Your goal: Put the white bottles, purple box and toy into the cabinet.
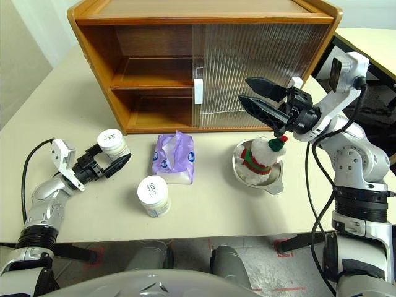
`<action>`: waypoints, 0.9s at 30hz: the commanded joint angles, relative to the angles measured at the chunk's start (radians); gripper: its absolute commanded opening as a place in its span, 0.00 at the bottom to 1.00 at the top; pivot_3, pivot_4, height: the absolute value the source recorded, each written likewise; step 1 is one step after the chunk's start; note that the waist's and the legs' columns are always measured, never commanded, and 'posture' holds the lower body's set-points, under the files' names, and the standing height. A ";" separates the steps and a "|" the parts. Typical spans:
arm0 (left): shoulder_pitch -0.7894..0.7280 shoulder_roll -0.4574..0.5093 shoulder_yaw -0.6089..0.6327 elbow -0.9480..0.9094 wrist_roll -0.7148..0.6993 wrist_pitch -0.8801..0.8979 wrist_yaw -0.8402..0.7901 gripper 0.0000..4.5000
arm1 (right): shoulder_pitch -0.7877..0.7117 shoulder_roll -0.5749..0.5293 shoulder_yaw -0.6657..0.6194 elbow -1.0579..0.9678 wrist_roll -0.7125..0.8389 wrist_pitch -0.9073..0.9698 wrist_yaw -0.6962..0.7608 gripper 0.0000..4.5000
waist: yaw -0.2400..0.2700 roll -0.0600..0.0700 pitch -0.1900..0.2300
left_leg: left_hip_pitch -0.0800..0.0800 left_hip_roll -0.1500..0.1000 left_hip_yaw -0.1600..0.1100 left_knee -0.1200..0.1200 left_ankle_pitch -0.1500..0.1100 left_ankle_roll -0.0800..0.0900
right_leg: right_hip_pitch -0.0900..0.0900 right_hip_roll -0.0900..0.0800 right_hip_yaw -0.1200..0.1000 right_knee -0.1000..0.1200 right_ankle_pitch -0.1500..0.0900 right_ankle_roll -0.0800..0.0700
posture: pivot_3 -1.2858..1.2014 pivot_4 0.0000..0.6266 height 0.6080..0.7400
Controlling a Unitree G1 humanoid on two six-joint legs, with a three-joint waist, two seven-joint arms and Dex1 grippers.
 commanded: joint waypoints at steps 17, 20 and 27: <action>-0.012 -0.043 -0.026 -0.195 -0.012 0.167 0.131 0.69 | -0.007 0.009 -0.004 0.001 -0.006 -0.015 0.001 1.00 | 0.003 0.000 0.000 | 0.000 0.000 0.002 0.000 0.000 0.000 | 0.000 0.000 0.000 0.000 0.001 0.001 | 0.54 0.00 1.00; -0.046 -0.069 -0.032 -0.254 -0.019 0.227 0.178 0.69 | 0.000 0.012 -0.006 -0.006 -0.006 -0.016 -0.001 1.00 | 0.006 -0.001 0.000 | 0.000 0.000 0.002 0.001 0.000 0.000 | 0.000 0.000 0.000 0.000 0.001 0.002 | 0.54 0.00 1.00; -0.138 -0.114 -0.060 -0.302 0.024 0.329 0.312 0.69 | 0.012 0.020 -0.007 -0.020 -0.004 -0.015 -0.006 1.00 | 0.001 -0.001 0.000 | 0.000 -0.001 0.004 0.001 0.003 0.005 | 0.000 0.002 0.002 0.000 0.002 0.003 | 0.54 0.00 1.00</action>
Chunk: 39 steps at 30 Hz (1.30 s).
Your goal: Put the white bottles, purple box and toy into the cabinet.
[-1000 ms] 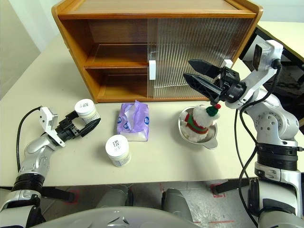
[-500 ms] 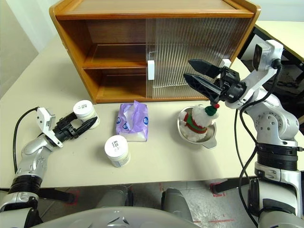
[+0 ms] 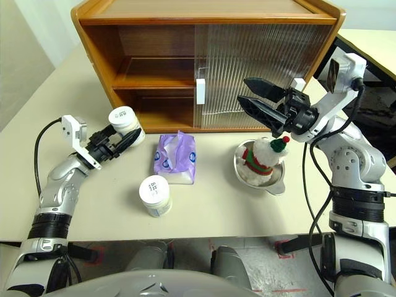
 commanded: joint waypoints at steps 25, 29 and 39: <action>-0.283 -0.151 -0.085 0.308 0.236 -0.039 0.389 0.69 | 0.021 0.007 -0.015 -0.031 0.001 -0.022 -0.016 1.00 | 0.000 -0.001 0.001 | -0.001 0.000 0.001 0.008 0.000 0.000 | 0.001 0.007 0.002 0.003 0.002 0.002 | 0.53 0.00 1.00; -0.340 -0.174 -0.082 0.403 0.251 -0.085 0.420 0.69 | 0.022 0.008 -0.016 -0.034 0.001 -0.022 -0.018 1.00 | 0.000 -0.001 0.001 | -0.002 0.000 0.001 0.010 0.000 0.000 | 0.001 0.007 0.002 0.003 0.003 0.003 | 0.52 0.00 1.00; -0.460 -0.227 -0.086 0.640 0.312 -0.193 0.534 0.69 | 0.030 0.005 -0.022 -0.047 0.006 -0.018 -0.027 1.00 | -0.003 -0.002 0.001 | -0.003 0.000 0.001 0.010 0.000 0.000 | 0.000 0.008 0.002 0.003 0.003 0.004 | 0.52 0.00 1.00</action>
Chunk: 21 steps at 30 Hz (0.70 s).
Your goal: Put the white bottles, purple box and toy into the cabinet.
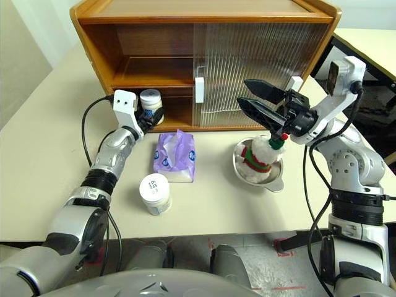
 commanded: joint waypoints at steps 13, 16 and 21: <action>-0.145 -0.031 0.014 0.261 0.046 -0.137 0.112 0.69 | 0.001 -0.009 -0.019 -0.031 0.010 -0.006 -0.013 1.00 | -0.003 0.000 0.000 | 0.000 0.000 0.000 0.001 0.000 0.000 | 0.000 0.001 0.000 0.000 0.000 0.001 | 0.52 0.00 1.00; -0.155 -0.033 0.014 0.281 0.047 -0.144 0.112 0.69 | 0.000 -0.009 -0.017 -0.031 0.009 -0.006 -0.013 1.00 | -0.003 0.000 0.000 | 0.000 0.000 0.000 0.001 0.000 0.000 | 0.000 0.002 0.000 0.000 0.001 0.001 | 0.52 0.00 1.00; -0.159 -0.031 0.008 0.289 0.052 -0.148 0.096 0.85 | -0.001 -0.007 -0.016 -0.030 0.010 -0.007 -0.013 1.00 | -0.005 0.000 0.000 | 0.000 0.000 0.000 0.001 0.000 0.000 | 0.000 0.002 0.000 0.000 0.001 0.001 | 0.52 0.00 1.00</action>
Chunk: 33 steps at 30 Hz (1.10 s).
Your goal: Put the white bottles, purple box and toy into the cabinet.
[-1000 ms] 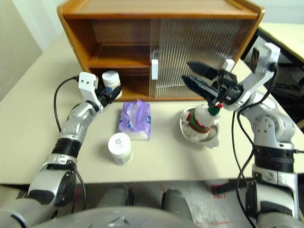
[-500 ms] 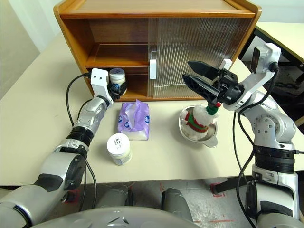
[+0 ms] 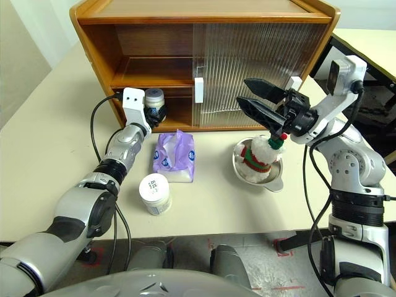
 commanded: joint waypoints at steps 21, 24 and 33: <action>0.307 0.040 0.015 -0.508 -0.039 0.126 -0.134 0.99 | -0.002 -0.007 -0.014 -0.009 0.008 -0.006 0.004 1.00 | -0.019 0.000 0.000 | 0.002 0.001 0.000 0.000 0.000 0.000 | 0.001 -0.001 0.002 0.002 0.001 -0.001 | 0.52 0.00 1.00; 0.349 0.045 0.016 -0.589 -0.042 0.171 -0.125 0.99 | -0.003 -0.008 -0.013 -0.005 0.007 -0.007 0.008 1.00 | -0.019 0.000 0.000 | 0.002 0.001 0.001 0.000 -0.001 -0.001 | 0.001 -0.001 0.002 0.002 0.001 -0.001 | 0.53 0.00 1.00; 0.369 0.033 0.021 -0.641 -0.029 0.211 -0.047 0.59 | -0.017 -0.007 -0.005 0.004 0.005 -0.005 0.012 1.00 | -0.015 0.000 0.000 | 0.003 0.000 0.001 0.000 0.000 -0.001 | 0.001 -0.001 0.002 0.002 0.001 -0.001 | 0.53 0.00 1.00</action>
